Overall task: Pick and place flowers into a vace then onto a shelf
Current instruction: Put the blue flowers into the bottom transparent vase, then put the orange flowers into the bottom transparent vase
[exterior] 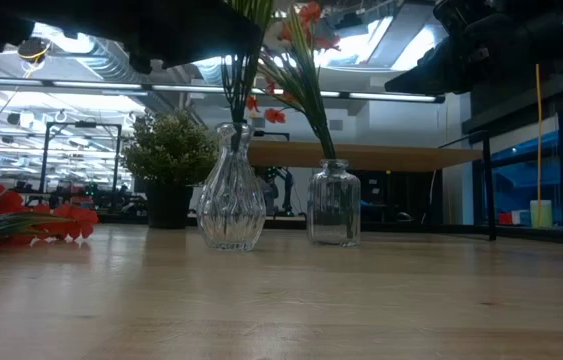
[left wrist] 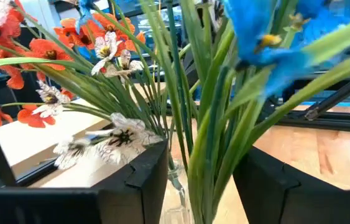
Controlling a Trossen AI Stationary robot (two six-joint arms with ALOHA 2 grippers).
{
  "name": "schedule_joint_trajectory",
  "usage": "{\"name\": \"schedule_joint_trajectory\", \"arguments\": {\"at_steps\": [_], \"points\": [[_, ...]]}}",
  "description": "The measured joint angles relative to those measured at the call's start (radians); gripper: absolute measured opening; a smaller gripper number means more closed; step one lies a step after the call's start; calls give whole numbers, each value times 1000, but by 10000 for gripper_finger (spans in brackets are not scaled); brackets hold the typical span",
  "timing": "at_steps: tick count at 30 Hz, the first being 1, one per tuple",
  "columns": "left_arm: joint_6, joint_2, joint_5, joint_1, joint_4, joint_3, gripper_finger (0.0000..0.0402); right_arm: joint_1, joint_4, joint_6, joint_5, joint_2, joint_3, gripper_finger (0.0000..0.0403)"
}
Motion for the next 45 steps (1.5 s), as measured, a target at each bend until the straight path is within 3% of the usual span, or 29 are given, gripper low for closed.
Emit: {"name": "schedule_joint_trajectory", "arguments": {"at_steps": [6, 18, 29, 36, 45], "points": [[-33, 0, -104, -27, -16, 0, 191, 0, 0, 0, 0, 0, 0, 4], [-93, 0, -129, -69, -73, 0, 240, 0, 0, 0, 0, 0, 0, 4], [-43, 0, -269, -178, -53, 0, 240, 0, 0, 0, 0, 0, 0, 4], [-48, 0, -457, -250, 38, 5, 240, 0, 0, 0, 0, 0, 0, 4], [148, 0, -465, -260, 64, 162, 239, 0, 1, 0, 0, 0, 0, 4]]}}
